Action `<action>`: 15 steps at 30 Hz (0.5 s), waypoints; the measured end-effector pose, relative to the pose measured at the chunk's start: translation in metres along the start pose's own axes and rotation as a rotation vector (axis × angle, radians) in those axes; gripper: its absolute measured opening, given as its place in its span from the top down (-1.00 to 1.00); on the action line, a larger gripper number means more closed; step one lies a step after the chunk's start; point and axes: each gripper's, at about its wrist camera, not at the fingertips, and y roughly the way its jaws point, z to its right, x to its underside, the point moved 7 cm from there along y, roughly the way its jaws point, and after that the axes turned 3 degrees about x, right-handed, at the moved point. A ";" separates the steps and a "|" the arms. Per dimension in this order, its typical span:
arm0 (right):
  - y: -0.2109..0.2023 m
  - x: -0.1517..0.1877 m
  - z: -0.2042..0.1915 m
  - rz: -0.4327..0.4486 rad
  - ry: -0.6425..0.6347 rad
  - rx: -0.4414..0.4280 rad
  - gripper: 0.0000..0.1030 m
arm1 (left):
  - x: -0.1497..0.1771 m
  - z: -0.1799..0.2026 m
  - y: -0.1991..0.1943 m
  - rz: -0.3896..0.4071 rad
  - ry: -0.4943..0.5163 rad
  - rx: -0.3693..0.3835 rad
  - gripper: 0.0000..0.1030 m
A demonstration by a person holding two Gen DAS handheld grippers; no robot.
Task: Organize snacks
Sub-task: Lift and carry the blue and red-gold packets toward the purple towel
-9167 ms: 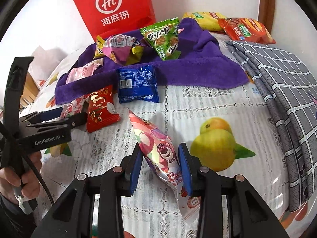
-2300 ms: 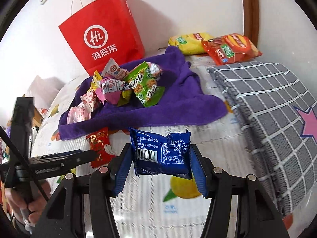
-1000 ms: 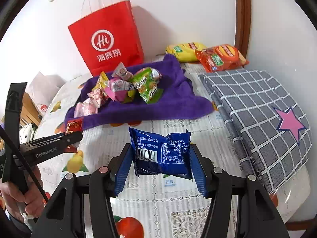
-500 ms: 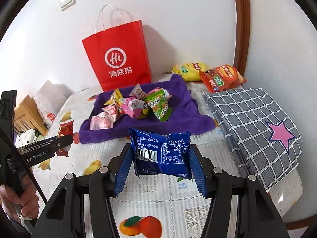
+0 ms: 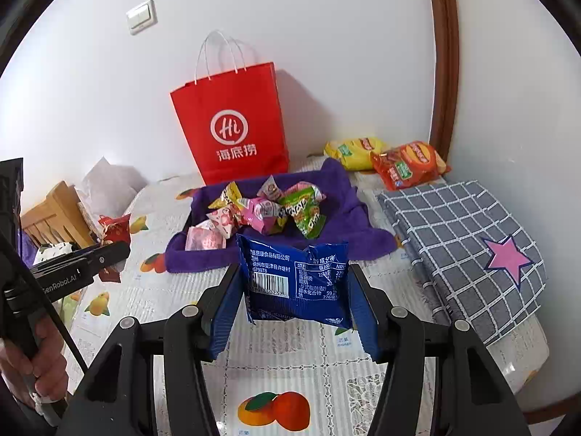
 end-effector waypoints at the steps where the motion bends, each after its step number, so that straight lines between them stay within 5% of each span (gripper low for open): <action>1: -0.003 -0.001 -0.001 0.004 -0.001 -0.001 -0.10 | 0.000 0.001 -0.002 0.004 0.002 0.000 0.29; 15: -0.029 -0.005 -0.005 0.061 -0.013 0.002 -0.10 | -0.001 0.012 -0.023 0.040 0.022 0.009 0.29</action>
